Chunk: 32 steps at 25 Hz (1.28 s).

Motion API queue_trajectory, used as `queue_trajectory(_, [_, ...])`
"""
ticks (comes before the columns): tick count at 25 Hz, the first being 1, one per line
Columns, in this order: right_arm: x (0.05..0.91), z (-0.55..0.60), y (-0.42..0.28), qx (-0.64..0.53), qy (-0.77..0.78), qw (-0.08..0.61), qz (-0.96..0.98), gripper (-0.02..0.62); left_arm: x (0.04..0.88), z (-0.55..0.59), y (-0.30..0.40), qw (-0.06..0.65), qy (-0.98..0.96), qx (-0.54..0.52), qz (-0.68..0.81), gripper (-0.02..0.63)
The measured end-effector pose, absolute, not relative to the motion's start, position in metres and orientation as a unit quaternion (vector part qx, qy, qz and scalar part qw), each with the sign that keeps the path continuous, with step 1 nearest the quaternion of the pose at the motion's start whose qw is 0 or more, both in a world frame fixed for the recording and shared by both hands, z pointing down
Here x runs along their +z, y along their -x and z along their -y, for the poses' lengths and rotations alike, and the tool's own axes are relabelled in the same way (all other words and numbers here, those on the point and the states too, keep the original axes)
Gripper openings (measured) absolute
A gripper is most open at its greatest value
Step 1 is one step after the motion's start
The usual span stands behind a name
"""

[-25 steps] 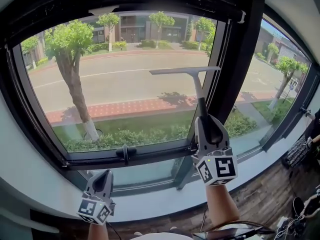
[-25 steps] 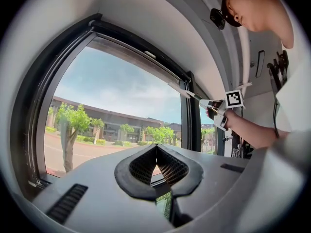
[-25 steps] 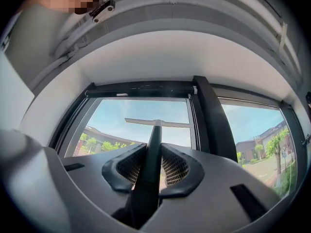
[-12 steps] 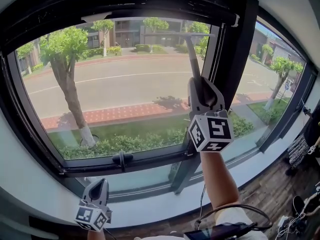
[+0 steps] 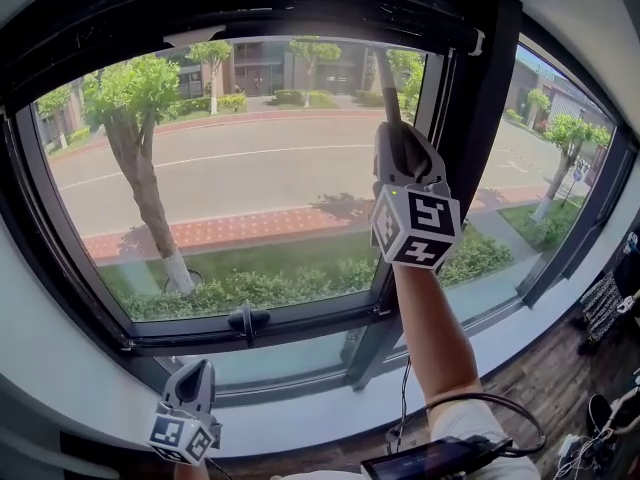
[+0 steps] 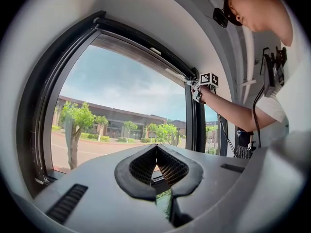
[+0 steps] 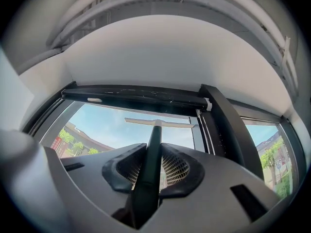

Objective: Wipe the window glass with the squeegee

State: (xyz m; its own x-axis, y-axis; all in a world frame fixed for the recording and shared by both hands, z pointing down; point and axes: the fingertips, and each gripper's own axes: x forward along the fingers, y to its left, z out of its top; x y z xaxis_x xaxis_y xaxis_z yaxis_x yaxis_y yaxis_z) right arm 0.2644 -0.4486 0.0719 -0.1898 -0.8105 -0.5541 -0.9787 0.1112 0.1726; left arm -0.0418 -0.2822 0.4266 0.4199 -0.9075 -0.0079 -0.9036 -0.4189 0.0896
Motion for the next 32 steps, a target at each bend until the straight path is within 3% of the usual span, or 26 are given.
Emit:
queue_trajectory(13, [0.076, 0.455, -0.263, 0.255, 0.610, 0.185, -0.727, 0.098, 0.427, 0.284, 0.042, 0.036, -0.842, -0.029, 0.537, 0.016])
queue_trajectory(32, [0.138, 0.451, -0.265, 0.242, 0.617, 0.156, -0.732, 0.098, 0.432, 0.282, 0.037, 0.045, -0.844, -0.025, 0.533, 0.015])
